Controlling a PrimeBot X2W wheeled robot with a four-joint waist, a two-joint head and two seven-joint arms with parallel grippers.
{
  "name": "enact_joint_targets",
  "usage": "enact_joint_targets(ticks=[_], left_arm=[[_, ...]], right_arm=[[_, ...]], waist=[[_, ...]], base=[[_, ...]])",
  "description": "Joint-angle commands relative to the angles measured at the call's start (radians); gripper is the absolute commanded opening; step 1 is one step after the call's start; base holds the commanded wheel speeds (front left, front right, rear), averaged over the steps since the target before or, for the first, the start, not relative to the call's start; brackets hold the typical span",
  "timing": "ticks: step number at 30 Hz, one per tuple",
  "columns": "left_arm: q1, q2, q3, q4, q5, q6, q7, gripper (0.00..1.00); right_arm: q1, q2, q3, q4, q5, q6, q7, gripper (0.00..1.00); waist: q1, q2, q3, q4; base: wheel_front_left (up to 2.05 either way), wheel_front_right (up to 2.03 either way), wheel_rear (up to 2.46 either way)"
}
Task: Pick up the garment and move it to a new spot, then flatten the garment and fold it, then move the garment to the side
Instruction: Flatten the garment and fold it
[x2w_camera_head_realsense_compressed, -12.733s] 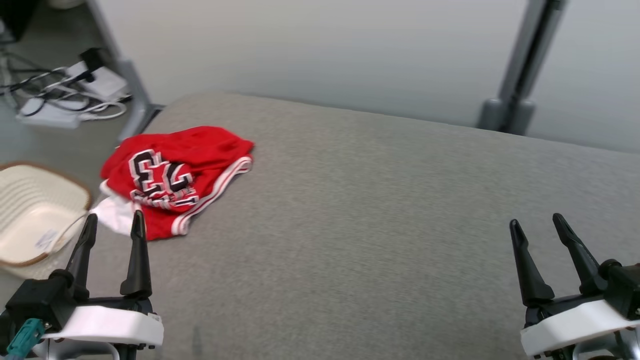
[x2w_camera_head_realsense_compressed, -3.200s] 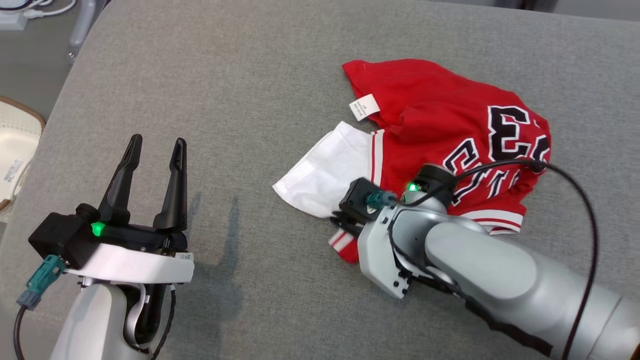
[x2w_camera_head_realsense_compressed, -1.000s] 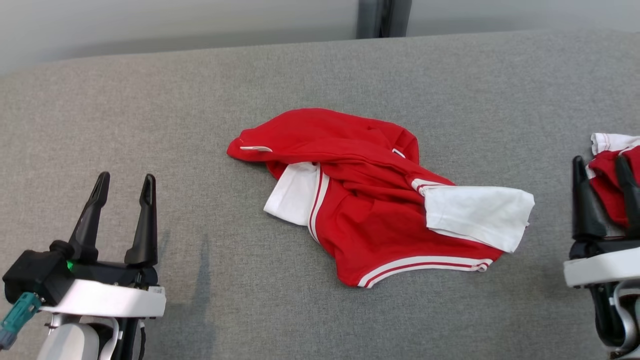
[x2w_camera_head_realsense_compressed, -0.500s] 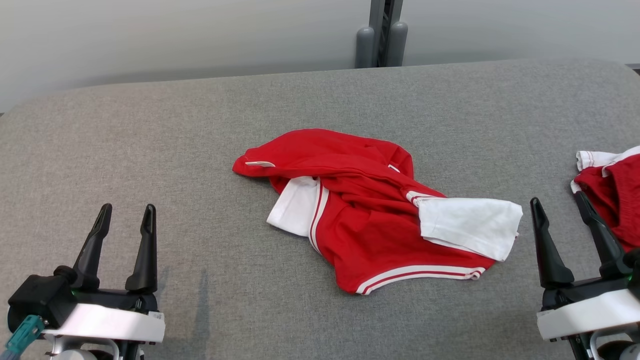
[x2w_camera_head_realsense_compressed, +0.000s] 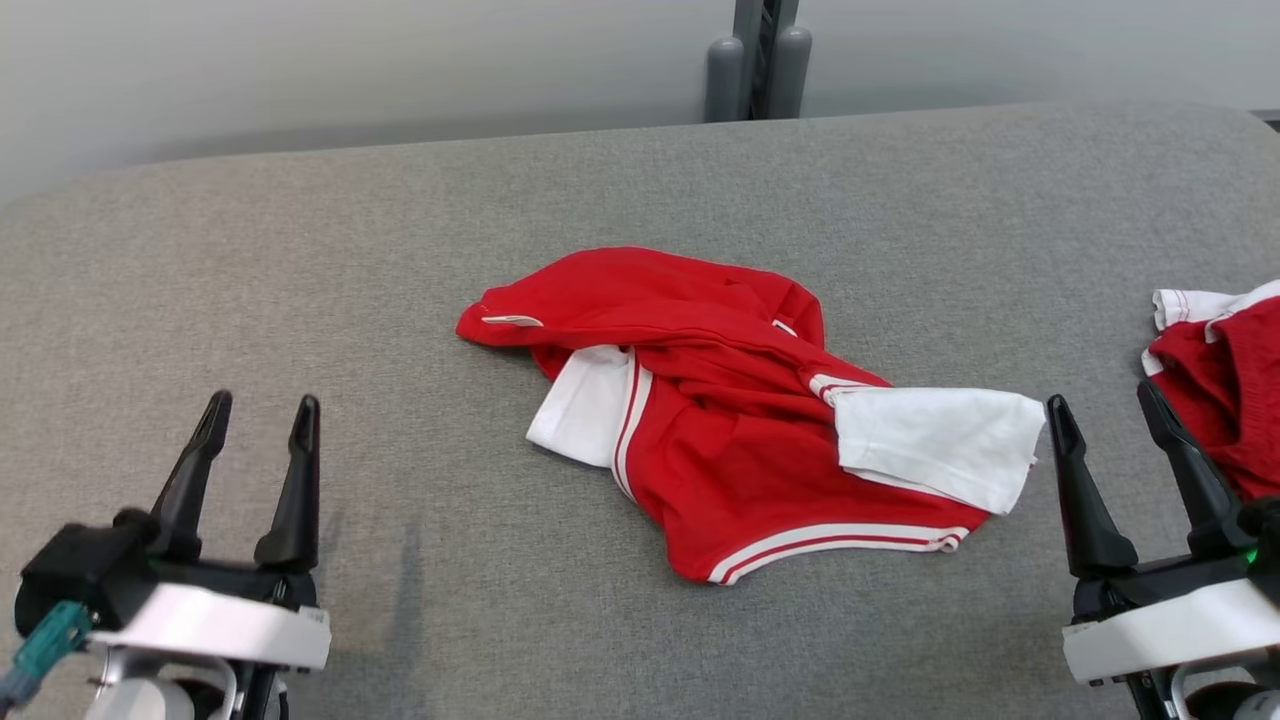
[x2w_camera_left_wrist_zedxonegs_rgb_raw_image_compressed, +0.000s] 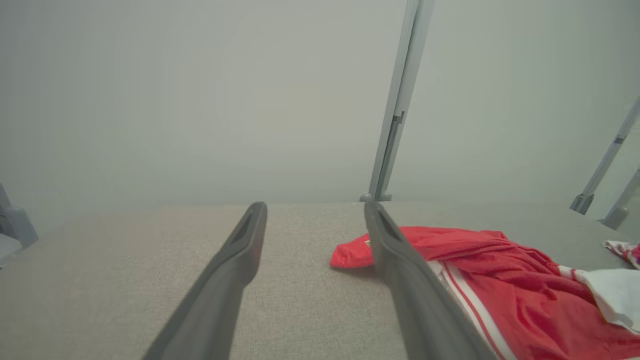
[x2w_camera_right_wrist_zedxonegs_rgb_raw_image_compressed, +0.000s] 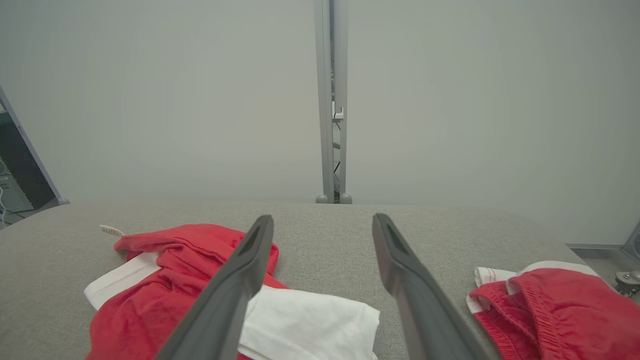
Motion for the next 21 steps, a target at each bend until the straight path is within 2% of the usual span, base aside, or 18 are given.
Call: enact_joint_targets(ticks=[1, 6, 9, 16, 21], left_arm=[[-0.027, 0.009, -0.004, -0.002, -0.001, -0.005, 0.008, 1.00], [-0.126, 0.035, -0.058, 0.018, 0.013, -0.020, 0.122, 1.00], [-0.209, 0.043, -0.084, 0.052, -0.014, -0.036, 0.195, 1.00], [-0.385, 0.067, -0.117, 0.249, -0.112, -0.064, 0.342, 1.00], [-0.475, 0.111, -0.133, 0.395, -0.171, -0.071, 0.412, 1.00]], right_arm=[[-0.012, -0.002, 0.000, -0.002, 0.006, 0.000, 0.000, 1.00], [-0.033, -0.005, 0.015, 0.012, 0.013, 0.000, -0.009, 1.00], [-0.052, 0.001, 0.027, 0.016, 0.016, 0.000, -0.019, 1.00], [-0.091, 0.015, 0.051, 0.043, 0.022, 0.000, -0.052, 1.00], [-0.109, 0.025, 0.069, 0.073, 0.031, 0.000, -0.075, 1.00]], waist=[[0.0000, 0.0000, 0.008, -0.008], [0.0000, 0.0000, 0.037, -0.048], [0.0000, 0.0000, 0.070, -0.082], [0.0000, 0.0000, 0.154, -0.161], [0.0000, 0.0000, 0.198, -0.206]], base=[[0.00, 0.00, 0.00], [0.00, 0.00, 0.00], [0.00, 0.00, 0.00], [0.00, 0.00, 0.00], [0.00, 0.00, 0.00]])
